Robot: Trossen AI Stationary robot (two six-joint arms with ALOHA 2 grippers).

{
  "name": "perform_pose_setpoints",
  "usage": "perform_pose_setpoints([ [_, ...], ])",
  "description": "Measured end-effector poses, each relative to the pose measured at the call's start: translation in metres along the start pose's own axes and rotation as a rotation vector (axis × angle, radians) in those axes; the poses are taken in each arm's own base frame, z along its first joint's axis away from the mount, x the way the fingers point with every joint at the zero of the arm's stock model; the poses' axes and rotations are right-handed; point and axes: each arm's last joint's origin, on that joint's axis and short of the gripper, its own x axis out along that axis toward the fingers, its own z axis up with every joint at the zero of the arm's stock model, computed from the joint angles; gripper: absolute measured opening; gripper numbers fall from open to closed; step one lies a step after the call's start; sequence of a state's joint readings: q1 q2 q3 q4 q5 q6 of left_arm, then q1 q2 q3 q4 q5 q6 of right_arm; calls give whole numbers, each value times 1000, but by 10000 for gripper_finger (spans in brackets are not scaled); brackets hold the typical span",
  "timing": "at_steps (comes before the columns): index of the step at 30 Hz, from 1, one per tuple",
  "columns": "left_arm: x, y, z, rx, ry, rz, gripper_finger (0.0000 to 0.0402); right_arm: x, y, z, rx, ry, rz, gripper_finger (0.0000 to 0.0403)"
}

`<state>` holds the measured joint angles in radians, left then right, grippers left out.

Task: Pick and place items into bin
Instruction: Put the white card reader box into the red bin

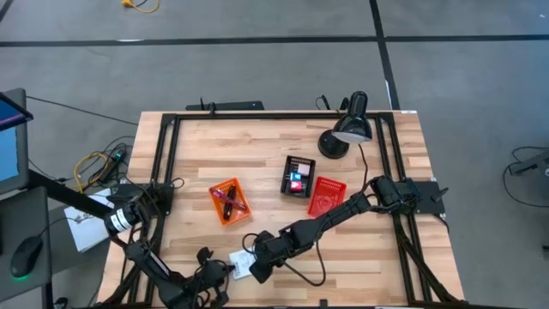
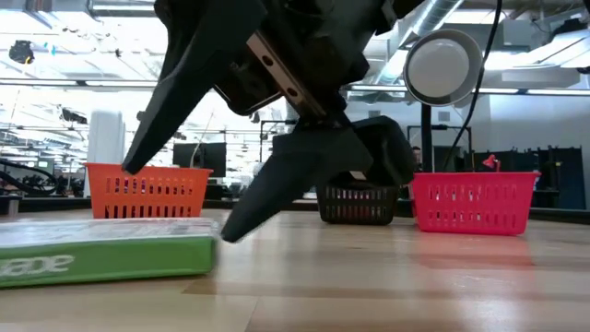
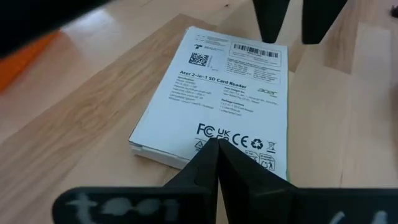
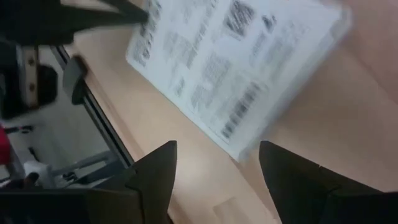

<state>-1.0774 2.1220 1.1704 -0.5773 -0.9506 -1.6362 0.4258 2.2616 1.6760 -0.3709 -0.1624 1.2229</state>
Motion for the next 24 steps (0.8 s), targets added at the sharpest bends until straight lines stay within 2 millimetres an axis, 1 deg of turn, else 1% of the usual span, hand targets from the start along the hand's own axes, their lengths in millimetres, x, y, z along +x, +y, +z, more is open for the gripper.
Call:
perform_pose_setpoints([
  [8, -4, 8, -12, -47, -40, -28, 0, 2, 2, -11, 5, 31, -10, 224],
  [13, -3, 10, -14, -63, -62, -44, 0, 2, 0, -6, 68, -55, -37, 224],
  [20, -3, 9, -14, -54, -80, -49, 0, 3, -7, 4, 137, -78, -30, 224],
  [24, -4, 9, -15, -42, -80, -53, 0, 3, -8, 4, 139, -76, -34, 224],
])
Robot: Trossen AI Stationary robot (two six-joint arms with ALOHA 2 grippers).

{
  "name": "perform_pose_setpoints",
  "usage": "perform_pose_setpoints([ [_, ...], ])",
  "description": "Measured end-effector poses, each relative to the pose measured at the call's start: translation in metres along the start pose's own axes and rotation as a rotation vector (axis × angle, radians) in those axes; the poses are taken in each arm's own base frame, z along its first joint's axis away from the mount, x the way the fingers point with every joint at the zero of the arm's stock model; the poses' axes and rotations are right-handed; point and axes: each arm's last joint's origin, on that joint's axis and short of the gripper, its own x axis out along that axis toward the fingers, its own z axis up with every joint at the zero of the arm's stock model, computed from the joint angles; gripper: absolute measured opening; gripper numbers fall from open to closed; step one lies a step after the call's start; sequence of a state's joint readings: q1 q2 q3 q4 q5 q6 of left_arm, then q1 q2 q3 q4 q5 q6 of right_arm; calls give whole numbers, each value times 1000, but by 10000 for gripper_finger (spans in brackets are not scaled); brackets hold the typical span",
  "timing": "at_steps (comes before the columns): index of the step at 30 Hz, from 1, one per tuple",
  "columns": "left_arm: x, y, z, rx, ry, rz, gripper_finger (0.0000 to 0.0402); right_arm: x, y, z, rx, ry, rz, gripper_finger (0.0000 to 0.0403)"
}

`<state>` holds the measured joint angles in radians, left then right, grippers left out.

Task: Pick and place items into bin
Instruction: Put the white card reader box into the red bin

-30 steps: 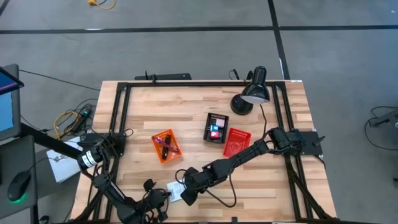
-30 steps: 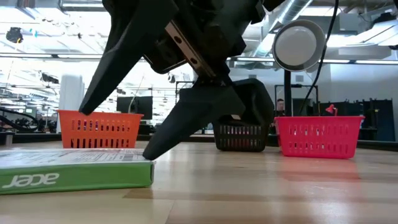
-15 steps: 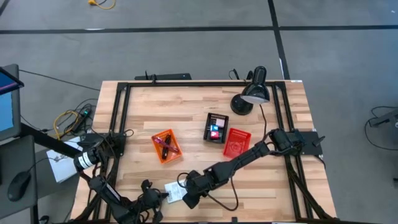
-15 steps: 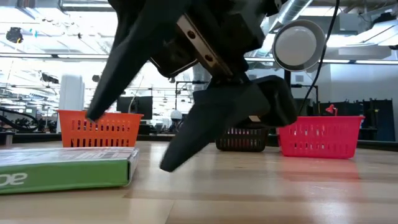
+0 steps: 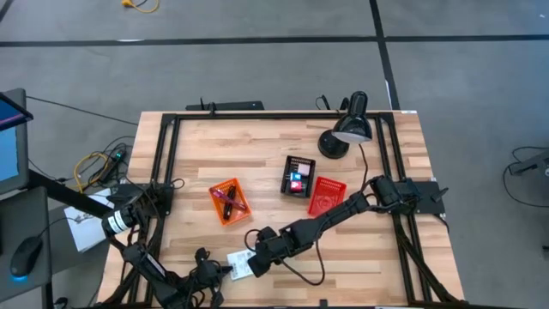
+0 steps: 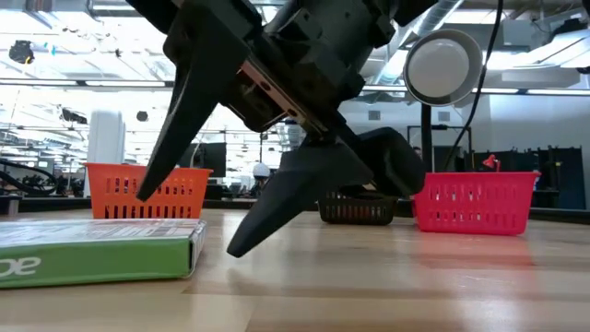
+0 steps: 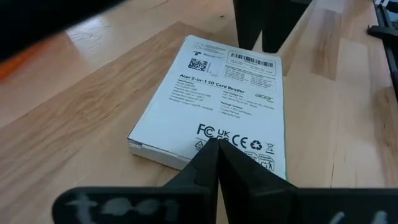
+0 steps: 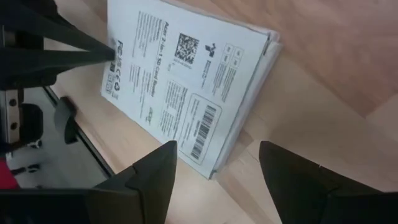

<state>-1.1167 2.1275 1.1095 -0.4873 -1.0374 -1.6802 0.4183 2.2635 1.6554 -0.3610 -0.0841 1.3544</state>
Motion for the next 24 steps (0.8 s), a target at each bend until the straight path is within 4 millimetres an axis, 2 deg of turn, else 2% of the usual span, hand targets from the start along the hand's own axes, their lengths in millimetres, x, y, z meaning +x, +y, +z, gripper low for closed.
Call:
perform_pose_setpoints([
  [10, -19, 1, -12, -28, -25, -62, 0, 1, 0, 1, 3, 12, 5, 224],
  [15, -16, 4, -21, -41, -106, -70, 0, 16, 3, 9, 2, 4, 116, 223],
  [18, -19, 1, -16, -20, -102, -73, 0, 22, 1, 14, 6, 26, 137, 223],
  [24, -34, -10, 9, 59, -131, -72, 0, 22, -1, 17, 11, 25, 134, 223],
])
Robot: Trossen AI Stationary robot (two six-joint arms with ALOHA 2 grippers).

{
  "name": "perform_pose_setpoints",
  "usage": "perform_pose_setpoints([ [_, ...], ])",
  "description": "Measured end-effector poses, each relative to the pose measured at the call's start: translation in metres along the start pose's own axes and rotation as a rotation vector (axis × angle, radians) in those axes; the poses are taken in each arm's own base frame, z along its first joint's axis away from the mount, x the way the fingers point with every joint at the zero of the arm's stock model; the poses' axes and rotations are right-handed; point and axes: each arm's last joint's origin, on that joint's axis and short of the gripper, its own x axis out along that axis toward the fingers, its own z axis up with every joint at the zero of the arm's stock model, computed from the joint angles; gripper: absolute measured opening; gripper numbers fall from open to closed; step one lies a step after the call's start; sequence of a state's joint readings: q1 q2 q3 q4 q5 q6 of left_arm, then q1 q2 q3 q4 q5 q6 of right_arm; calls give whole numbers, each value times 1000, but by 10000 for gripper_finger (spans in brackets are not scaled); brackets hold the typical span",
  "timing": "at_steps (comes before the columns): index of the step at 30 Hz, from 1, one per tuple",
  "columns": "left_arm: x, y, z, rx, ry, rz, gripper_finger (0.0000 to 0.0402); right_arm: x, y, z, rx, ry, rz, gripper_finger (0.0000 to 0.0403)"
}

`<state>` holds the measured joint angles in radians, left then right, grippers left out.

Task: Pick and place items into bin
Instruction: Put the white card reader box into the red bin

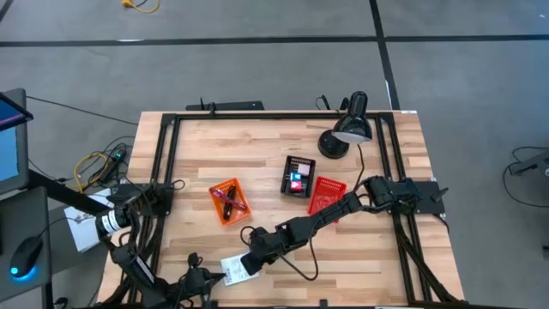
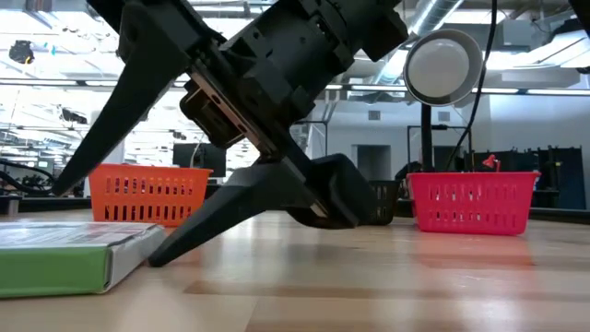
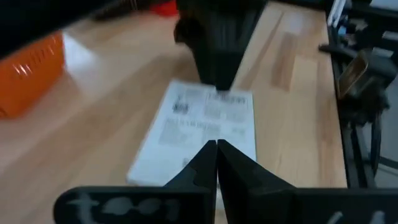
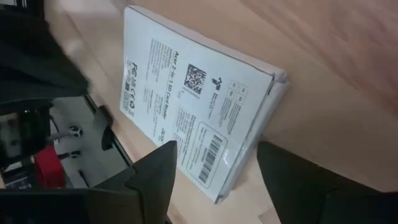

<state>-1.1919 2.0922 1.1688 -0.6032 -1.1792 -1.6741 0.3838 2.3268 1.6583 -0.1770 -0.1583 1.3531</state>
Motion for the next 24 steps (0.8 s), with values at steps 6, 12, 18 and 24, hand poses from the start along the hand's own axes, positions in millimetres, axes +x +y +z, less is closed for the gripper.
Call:
perform_pose_setpoints([
  [6, -5, -1, 12, 28, 3, 12, 0, 0, 0, 0, -18, 0, -2, 223],
  [12, 4, 19, 8, 56, 60, 99, 0, 1, 0, -1, -26, 2, -2, 223],
  [18, 12, 30, -5, -28, 108, 96, 0, 1, -1, -1, -27, 3, -3, 223],
  [24, 14, 35, -11, -63, 120, 75, 0, 1, -1, -1, -27, 3, -3, 223],
])
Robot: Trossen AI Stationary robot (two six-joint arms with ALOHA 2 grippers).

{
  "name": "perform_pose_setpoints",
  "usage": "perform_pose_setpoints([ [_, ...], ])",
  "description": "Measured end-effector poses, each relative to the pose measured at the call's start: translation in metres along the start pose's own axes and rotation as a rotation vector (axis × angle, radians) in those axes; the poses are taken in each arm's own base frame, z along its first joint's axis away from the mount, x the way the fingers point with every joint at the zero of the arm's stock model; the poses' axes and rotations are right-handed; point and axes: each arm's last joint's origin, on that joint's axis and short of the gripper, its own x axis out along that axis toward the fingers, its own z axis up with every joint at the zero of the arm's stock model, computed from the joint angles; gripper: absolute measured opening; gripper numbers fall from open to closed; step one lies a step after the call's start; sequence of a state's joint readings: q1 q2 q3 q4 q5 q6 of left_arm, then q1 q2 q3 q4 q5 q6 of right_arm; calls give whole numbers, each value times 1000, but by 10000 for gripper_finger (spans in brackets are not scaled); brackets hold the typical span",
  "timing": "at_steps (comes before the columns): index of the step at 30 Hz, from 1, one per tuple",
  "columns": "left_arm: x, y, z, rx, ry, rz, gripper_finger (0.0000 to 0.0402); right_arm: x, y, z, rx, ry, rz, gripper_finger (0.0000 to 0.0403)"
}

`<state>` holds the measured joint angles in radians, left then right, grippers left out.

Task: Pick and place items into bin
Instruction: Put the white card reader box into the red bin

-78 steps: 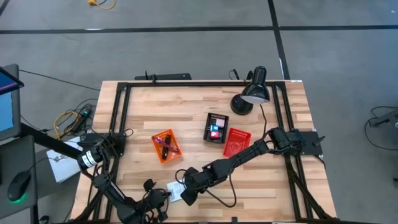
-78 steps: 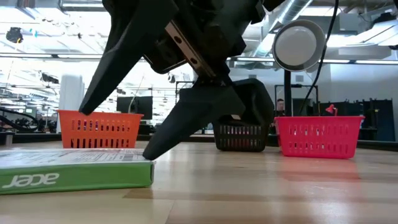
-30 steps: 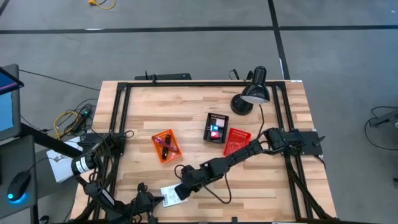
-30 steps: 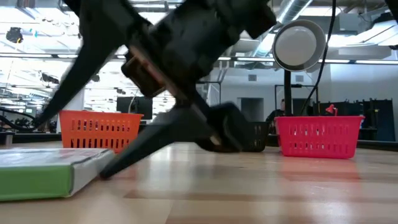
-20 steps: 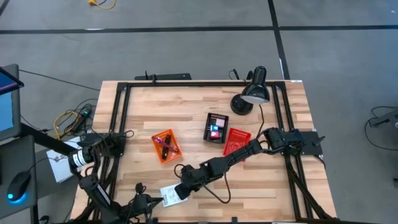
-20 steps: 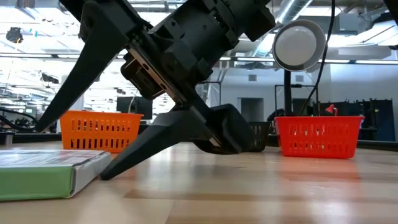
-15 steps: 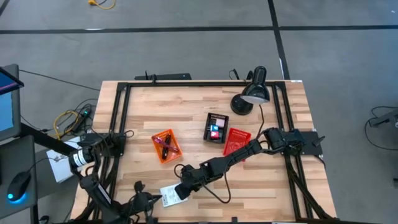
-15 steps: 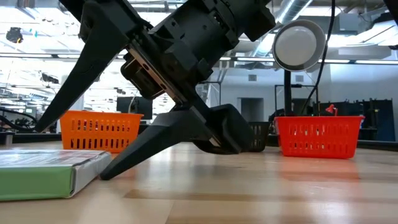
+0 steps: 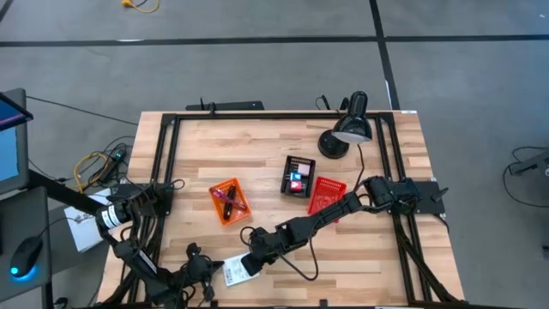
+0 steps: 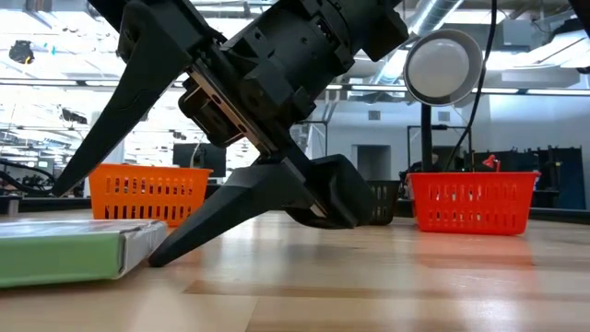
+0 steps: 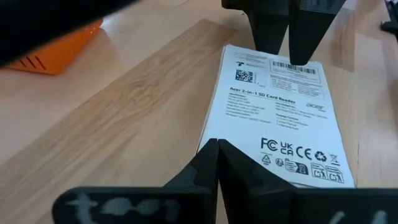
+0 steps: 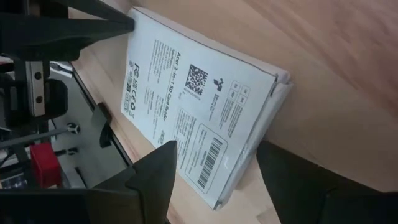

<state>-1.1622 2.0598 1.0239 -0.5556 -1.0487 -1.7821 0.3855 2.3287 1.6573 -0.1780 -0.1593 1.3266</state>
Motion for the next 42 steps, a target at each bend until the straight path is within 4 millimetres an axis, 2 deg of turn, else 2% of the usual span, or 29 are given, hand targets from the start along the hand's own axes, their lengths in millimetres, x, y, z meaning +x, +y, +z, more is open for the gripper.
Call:
perform_pose_setpoints([
  [8, 1, 2, -3, -23, 0, -19, 0, 1, 1, -1, 6, 25, 23, 224],
  [16, 2, 4, -5, -34, -5, -33, 0, 3, 5, -9, 10, 30, 52, 224],
  [21, 3, 3, -6, -38, -4, -35, 0, 6, 11, -25, -22, 53, 89, 224],
  [33, 3, 3, -6, -38, -5, -36, 0, 9, 19, -51, 91, 86, 112, 224],
  [42, 2, 3, -7, -39, -11, -40, 0, 25, 11, -43, 198, 91, 148, 223],
])
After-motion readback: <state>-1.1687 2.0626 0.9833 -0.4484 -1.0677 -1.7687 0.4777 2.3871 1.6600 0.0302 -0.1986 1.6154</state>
